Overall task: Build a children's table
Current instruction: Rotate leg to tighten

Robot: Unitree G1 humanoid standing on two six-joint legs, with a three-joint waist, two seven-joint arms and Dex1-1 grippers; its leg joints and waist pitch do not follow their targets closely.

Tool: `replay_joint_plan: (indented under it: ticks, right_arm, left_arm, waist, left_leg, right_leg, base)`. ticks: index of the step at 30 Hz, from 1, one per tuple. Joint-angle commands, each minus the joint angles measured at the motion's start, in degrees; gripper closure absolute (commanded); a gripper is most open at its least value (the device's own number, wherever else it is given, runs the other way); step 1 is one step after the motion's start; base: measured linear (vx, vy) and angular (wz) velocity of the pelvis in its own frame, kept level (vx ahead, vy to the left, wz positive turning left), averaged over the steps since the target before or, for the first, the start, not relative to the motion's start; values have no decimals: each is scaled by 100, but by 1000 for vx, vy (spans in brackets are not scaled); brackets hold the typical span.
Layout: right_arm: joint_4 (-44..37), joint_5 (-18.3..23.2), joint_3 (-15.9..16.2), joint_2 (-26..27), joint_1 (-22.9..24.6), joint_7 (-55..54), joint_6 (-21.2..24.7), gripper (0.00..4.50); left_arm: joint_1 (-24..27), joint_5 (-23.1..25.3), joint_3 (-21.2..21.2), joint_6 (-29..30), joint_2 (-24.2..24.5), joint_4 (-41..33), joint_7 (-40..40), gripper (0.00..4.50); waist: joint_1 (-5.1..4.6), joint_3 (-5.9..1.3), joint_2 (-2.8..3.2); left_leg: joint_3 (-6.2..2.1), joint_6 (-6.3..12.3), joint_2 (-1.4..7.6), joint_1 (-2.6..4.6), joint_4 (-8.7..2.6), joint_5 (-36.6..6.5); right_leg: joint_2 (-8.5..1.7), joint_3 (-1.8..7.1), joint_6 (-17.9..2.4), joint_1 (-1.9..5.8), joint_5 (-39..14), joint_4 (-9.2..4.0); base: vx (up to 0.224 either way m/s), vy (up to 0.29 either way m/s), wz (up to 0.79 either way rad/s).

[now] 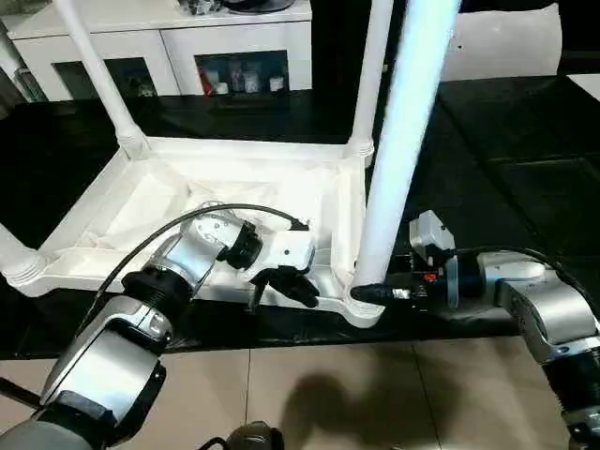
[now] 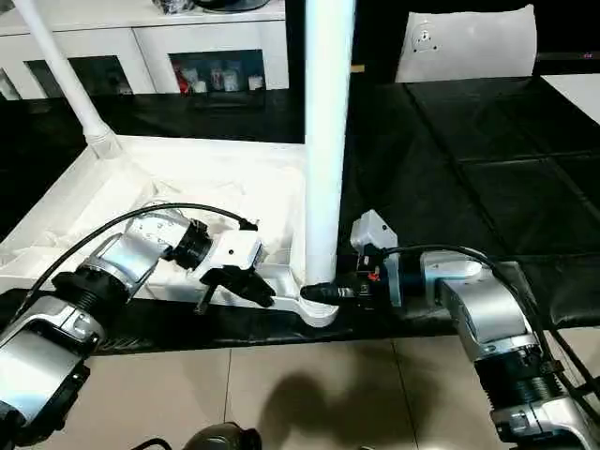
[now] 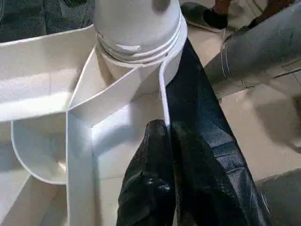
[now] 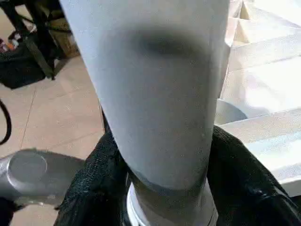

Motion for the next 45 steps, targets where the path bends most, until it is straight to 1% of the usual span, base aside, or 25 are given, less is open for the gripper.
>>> replay_joint_plan:
  ticks: [1,3,5,7,8,9,10,12,13,15,17,18,20,21,25,27,29,32,34,36,37,41,42,43,45]
  right_arm:
    - [-224,223,63,149,101,-103,172,250]
    - [-409,164,-79,486,200,-875,379,251]
    - [-291,42,-281,971,164,-1826,645,252]
    - [-136,-69,-396,1255,132,-2362,693,252]
    - [-65,-114,-433,1371,119,-2565,710,252]
    - [95,-233,-525,1642,73,-3052,743,252]
    - [95,-233,-525,1642,73,-3052,743,252]
    - [354,-419,-678,2037,-35,-3826,767,252]
    - [483,-488,-789,2230,-111,-4263,795,252]
    - [770,-592,-1019,2651,-317,-5164,749,252]
    - [870,-595,-1099,2820,-392,-5357,649,252]
    - [875,-598,-1106,2835,-397,-5372,643,217]
    - [897,-650,-1189,2968,-453,-5542,523,217]
    - [894,-647,-1246,3022,-476,-5609,468,179]
    - [843,-726,-1314,2925,-493,-5628,305,153]
    - [721,-735,-1309,2778,-441,-5507,245,135]
    - [578,-723,-1323,2659,-367,-5410,209,122]
    - [-79,-826,-1313,2293,24,-5220,246,91]
    - [-352,-818,-1304,2189,198,-5138,334,80]
    - [-824,-708,-1334,2099,503,-5021,487,64]
    - [-1001,-673,-1332,2056,629,-4975,500,53]
    - [-1799,-467,-1381,2027,1153,-4946,514,18]
    - [-1934,-466,-1369,2023,1231,-4962,479,18]
    - [-2172,-358,-1363,2033,1340,-4995,720,5]
    - [-2480,-317,-1319,2033,1473,-5065,1095,0]
  left_arm:
    - [-86,204,-6,158,-60,163,423,450]
    - [-229,63,271,604,-294,395,977,450]
    - [-392,27,441,906,-506,620,1545,450]
    - [-496,-3,540,1096,-641,763,1878,450]
    - [-549,-11,585,1152,-709,840,2068,450]
    - [-665,-12,666,1265,-850,1012,2491,450]
    - [-665,-12,666,1265,-850,1012,2491,450]
    - [-839,-43,805,1432,-1055,1245,3090,450]
    - [-919,-79,887,1513,-1155,1334,3329,450]
    - [-1082,-72,1011,1573,-1357,1501,3847,450]
    - [-1133,-43,1040,1540,-1428,1545,4036,450]
    - [-1138,-40,1043,1538,-1434,1550,4050,450]
    - [-1177,-34,1057,1513,-1493,1609,4040,450]
    - [-1178,-21,1039,1456,-1495,1620,3960,450]
    - [-1138,24,969,1254,-1402,1642,3632,450]
    - [-1081,59,904,995,-1307,1624,3373,450]
    - [-1028,91,854,798,-1225,1607,3200,450]
    - [-858,181,707,-27,-971,1524,2666,450]
    - [-832,167,712,-145,-915,1518,2555,450]
    - [-817,90,799,-208,-849,1521,2502,450]
    - [-804,-7,878,-214,-833,1503,2397,407]
    - [-635,-587,1324,-66,-830,1192,1994,376]
    - [-596,-698,1417,-45,-846,1122,1972,376]
    - [-537,-832,1534,47,-860,1016,1994,353]
    - [-453,-965,1685,84,-872,871,2166,342]
  waist:
    - [-56,-451,-92]
    - [-64,-423,-86]
    - [-103,-401,-93]
    - [-156,-365,-98]
    - [-176,-361,-99]
    - [-208,-351,-72]
    - [-244,-343,-67]
    - [-317,-342,-68]
    - [-373,-343,-52]
    - [-469,-343,-53]
    - [-527,-358,-30]
    - [-548,-365,-38]
    - [-547,-389,-34]
    - [-550,-397,-38]
    - [-543,-476,-36]
    - [-526,-522,-38]
    - [-498,-561,-24]
    - [-453,-598,-52]
    - [-431,-582,-41]
    - [-402,-572,-59]
    - [-390,-554,-59]
    - [-333,-466,-71]
    - [-329,-467,-70]
    - [-341,-441,-108]
    - [-369,-376,-100]
  left_leg:
    - [-255,292,522,172,-401,-1137]
    - [-254,223,521,187,-420,-1280]
    - [-288,64,485,173,-440,-1517]
    - [-293,-78,470,221,-454,-1749]
    - [-318,-143,465,237,-467,-1875]
    - [-333,-183,475,242,-480,-1977]
    - [-328,-210,470,240,-486,-2041]
    - [-377,-300,474,219,-527,-2248]
    - [-370,-359,470,229,-539,-2303]
    - [-392,-402,453,205,-560,-2428]
    - [-377,-394,442,222,-558,-2467]
    - [-373,-367,440,213,-557,-2435]
    - [-335,-190,440,179,-553,-2038]
    - [-325,-128,436,168,-545,-1960]
    - [-292,252,429,136,-469,-1168]
    - [-278,607,417,94,-392,-522]
    - [-271,823,420,83,-342,-205]
    - [-275,1189,443,58,-270,212]
    - [-263,1221,463,61,-277,106]
    - [-254,1159,482,70,-294,-143]
    - [-249,1042,488,79,-324,-373]
    - [-244,430,498,121,-429,-1296]
    - [-247,346,499,139,-439,-1408]
    - [-250,232,493,148,-464,-1581]
    - [-274,63,462,150,-501,-1944]
  right_leg:
    - [-516,353,-1327,191,-946,-421]
    - [-517,360,-1269,165,-1219,-463]
    - [-548,346,-1135,195,-1798,-507]
    - [-538,351,-989,126,-2264,-577]
    - [-552,342,-907,132,-2494,-608]
    - [-558,347,-856,126,-2549,-624]
    - [-540,345,-851,110,-2553,-627]
    - [-543,317,-808,143,-2564,-621]
    - [-534,326,-824,110,-2444,-612]
    - [-535,321,-874,135,-2263,-609]
    - [-525,324,-900,116,-2081,-617]
    - [-530,329,-925,132,-1956,-614]
    - [-523,342,-1046,163,-1316,-574]
    - [-532,342,-1069,171,-1251,-575]
    - [-523,330,-1304,222,-264,-473]
    - [-520,312,-1418,242,524,-371]
    - [-521,301,-1476,235,850,-316]
    - [-499,284,-1447,201,1234,-249]
    - [-502,282,-1442,180,1015,-256]
    - [-510,288,-1420,183,611,-288]
    - [-513,288,-1396,170,247,-334]
    - [-527,329,-1258,133,-970,-478]
    - [-523,331,-1235,125,-1091,-484]
    - [-512,339,-1179,115,-1303,-513]
    - [-516,346,-974,125,-1994,-582]
  base:
    - [0,0,0]
    - [0,0,0]
    - [0,0,0]
    - [0,0,0]
    - [0,0,0]
    - [0,0,0]
    - [0,0,0]
    - [0,0,0]
    - [0,0,0]
    - [0,0,0]
    - [0,0,0]
    - [0,0,0]
    - [0,0,0]
    - [0,0,0]
    - [0,0,0]
    - [0,0,0]
    - [0,0,0]
    - [0,0,0]
    - [0,0,0]
    - [0,0,0]
    - [0,0,0]
    - [0,0,0]
    - [0,0,0]
    - [0,0,0]
    - [0,0,0]
